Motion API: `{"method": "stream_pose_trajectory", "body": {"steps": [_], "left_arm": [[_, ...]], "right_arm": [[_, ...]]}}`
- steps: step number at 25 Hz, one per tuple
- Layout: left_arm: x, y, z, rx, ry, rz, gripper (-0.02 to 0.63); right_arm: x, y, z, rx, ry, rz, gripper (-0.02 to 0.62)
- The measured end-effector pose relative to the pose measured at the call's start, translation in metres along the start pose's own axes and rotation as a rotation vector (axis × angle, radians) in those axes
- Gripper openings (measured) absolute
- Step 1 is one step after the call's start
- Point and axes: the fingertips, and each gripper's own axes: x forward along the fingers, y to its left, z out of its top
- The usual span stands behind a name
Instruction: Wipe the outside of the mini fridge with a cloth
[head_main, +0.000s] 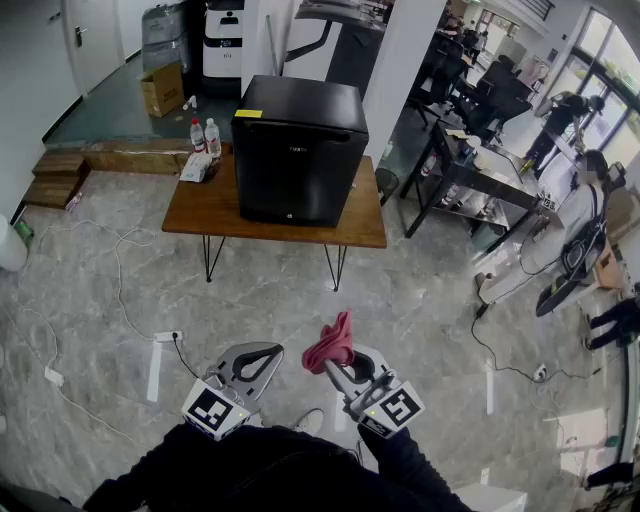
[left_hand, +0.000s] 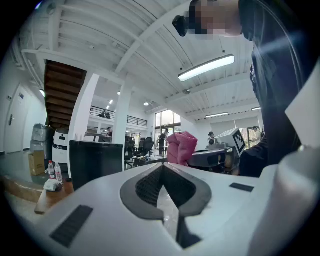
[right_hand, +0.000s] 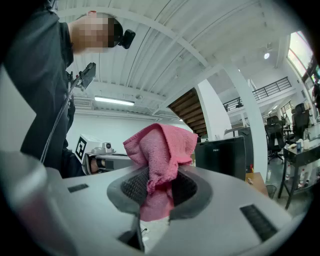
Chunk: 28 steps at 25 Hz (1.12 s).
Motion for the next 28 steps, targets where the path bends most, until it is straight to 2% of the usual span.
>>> {"method": "stream_pose_trajectory", "body": {"steps": [4,9,14,19,28], "left_arm": [[0.001,-0.003,-0.004,-0.021,0.019,-0.003,0.006],[0.0,-0.005,-0.001,-0.017,-0.012,-0.019,0.006],[0.006,-0.015,-0.001,-0.04,0.007,-0.021,0.006],[0.016,-0.023,-0.004,-0.101,0.02,-0.022,0.006],[0.05,-0.05,0.001,-0.043,0.022,-0.013,0.006]], "right_arm": [[-0.004,0.0,0.0,0.006,-0.005,-0.003,0.094],[-0.008,-0.002,0.006,0.05,-0.034,0.001,0.1],[-0.014,-0.002,0.007,0.03,-0.03,0.002,0.1],[-0.025,-0.008,0.006,0.017,-0.033,-0.001,0.101],[-0.059,-0.03,0.003,0.006,-0.035,-0.001,0.101]]}}
